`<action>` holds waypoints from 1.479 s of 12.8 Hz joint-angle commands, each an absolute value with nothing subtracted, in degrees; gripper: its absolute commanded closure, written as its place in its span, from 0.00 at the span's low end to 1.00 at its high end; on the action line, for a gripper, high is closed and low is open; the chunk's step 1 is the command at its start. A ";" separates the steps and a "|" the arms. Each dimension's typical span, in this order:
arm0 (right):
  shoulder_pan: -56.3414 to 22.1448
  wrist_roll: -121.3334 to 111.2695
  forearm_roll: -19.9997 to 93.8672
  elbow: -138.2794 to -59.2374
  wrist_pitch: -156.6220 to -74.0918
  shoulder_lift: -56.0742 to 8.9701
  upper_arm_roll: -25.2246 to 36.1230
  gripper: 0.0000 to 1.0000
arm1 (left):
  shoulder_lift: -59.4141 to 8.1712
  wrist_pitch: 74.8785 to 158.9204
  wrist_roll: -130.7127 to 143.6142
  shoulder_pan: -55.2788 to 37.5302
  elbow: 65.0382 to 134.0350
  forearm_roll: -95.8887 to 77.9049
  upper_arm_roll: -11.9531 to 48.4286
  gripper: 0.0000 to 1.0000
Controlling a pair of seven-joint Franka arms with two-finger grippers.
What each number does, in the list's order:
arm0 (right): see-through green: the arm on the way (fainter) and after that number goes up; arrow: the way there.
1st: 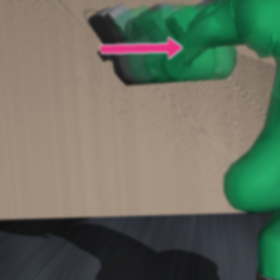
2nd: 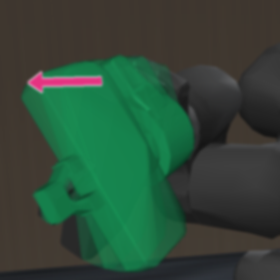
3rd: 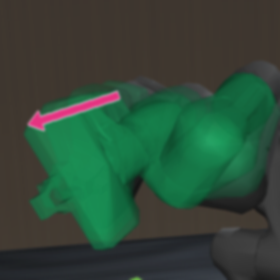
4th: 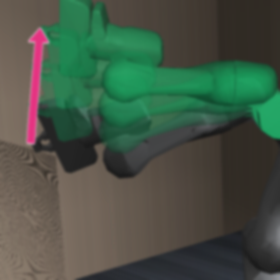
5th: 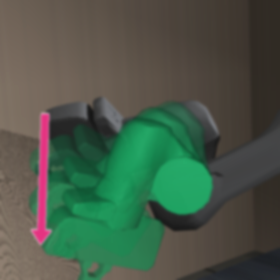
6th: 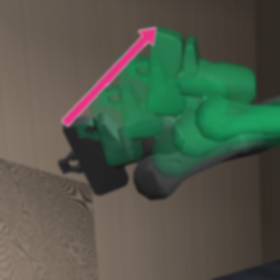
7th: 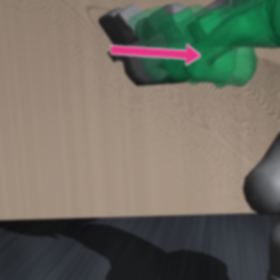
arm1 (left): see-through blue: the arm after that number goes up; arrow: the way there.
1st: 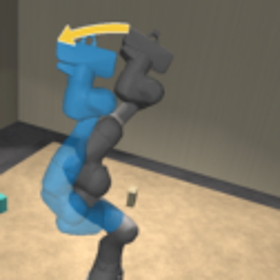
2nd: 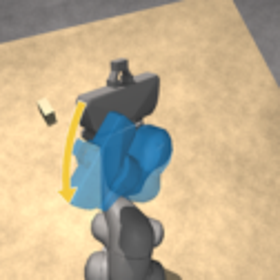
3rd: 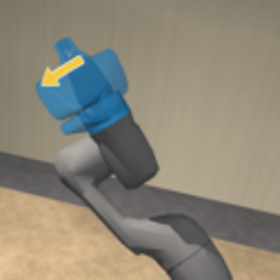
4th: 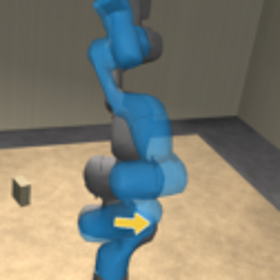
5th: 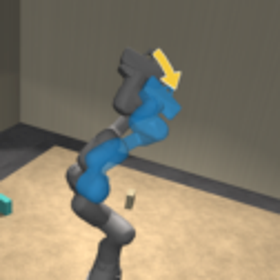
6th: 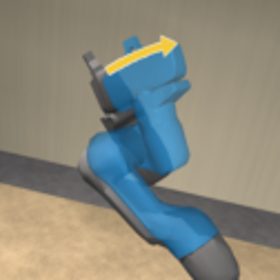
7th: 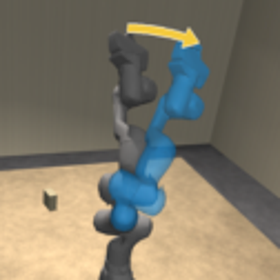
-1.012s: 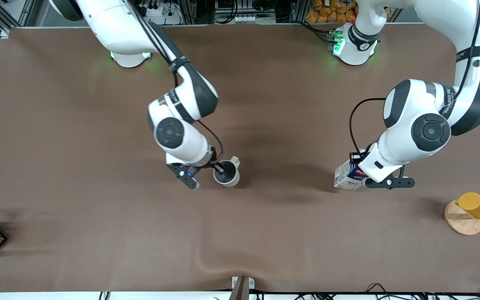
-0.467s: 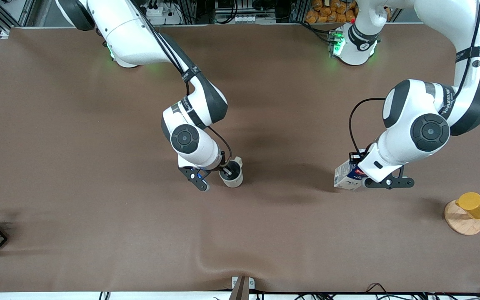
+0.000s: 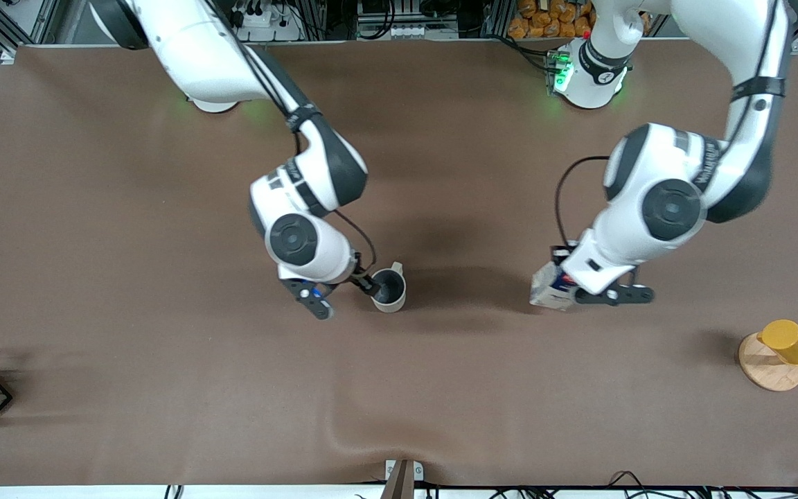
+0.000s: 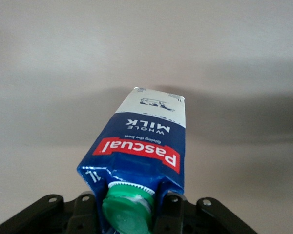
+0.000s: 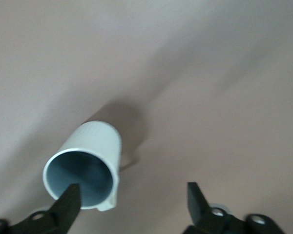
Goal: Place milk next to cup
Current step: 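Carry milk to the mug with the left gripper while the right gripper withdraws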
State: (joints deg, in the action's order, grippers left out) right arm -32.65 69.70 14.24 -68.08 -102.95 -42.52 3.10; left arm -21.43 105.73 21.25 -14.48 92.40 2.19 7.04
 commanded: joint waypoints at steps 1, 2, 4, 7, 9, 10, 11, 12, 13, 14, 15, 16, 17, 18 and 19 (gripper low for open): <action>-27.18 63.58 13.46 -67.32 -94.76 -36.85 2.46 0.00 | -20.39 104.51 27.91 -14.59 92.64 2.99 11.84 1.00; -24.64 59.80 11.53 -68.02 -92.74 -34.56 2.90 0.00 | -20.48 102.94 31.52 -14.76 91.24 2.99 14.30 1.00; -20.06 50.85 10.20 -68.38 -86.51 -32.27 3.07 0.00 | -21.35 100.99 40.99 -16.42 87.39 3.16 17.83 1.00; -9.44 33.04 9.76 -68.73 -81.14 -31.64 3.25 0.00 | -22.94 100.37 50.60 -23.70 84.82 2.81 18.02 1.00; -5.64 23.85 5.92 -68.73 -80.68 -31.47 3.34 0.00 | -25.56 100.28 56.40 -28.45 80.88 2.81 18.11 1.00; -4.67 22.25 3.28 -68.73 -80.77 -31.29 3.25 0.00 | -27.23 100.28 58.43 -30.74 78.77 2.73 18.11 1.00; -3.88 20.32 1.77 -68.73 -80.95 -30.68 3.25 0.00 | -28.90 100.28 59.84 -32.94 76.66 2.46 18.11 1.00; -2.56 18.21 1.76 -68.82 -80.95 -30.50 3.25 0.00 | -30.40 100.28 59.94 -34.79 75.25 2.11 17.93 1.00; -1.07 15.93 1.93 -68.91 -80.95 -30.41 3.16 0.00 | -31.37 100.37 59.42 -36.02 74.89 2.11 18.02 1.00; -0.97 15.04 1.67 -68.82 -81.30 -30.24 3.16 0.00 | -32.77 100.37 59.07 -37.34 74.01 2.20 17.84 1.00; -0.88 15.03 1.84 -68.82 -81.65 -29.45 3.16 0.00 | -34.35 100.63 59.06 -38.40 72.87 2.28 17.58 1.00; -1.14 14.94 2.02 -68.99 -82.09 -27.44 2.99 0.00 | -35.84 101.07 59.06 -38.84 71.82 2.37 17.40 1.00; -1.32 14.85 1.85 -70.21 -82.09 -25.68 2.99 0.00 | -36.99 101.94 59.32 -38.93 70.85 2.37 17.32 1.00; -0.88 13.72 1.93 -72.75 -82.35 -23.40 2.99 0.00 | -37.26 102.91 59.33 -38.85 70.75 2.37 17.31 1.00; -0.88 11.88 1.67 -76.60 -84.09 -20.51 3.08 0.00 | -37.53 103.09 58.98 -38.85 70.75 2.55 17.23 1.00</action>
State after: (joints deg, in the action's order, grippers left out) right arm -1.75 14.46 3.05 -68.22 -81.68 -27.46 4.13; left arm -35.95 103.32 58.97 -38.38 73.68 2.18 17.79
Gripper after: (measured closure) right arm 0.000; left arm 0.696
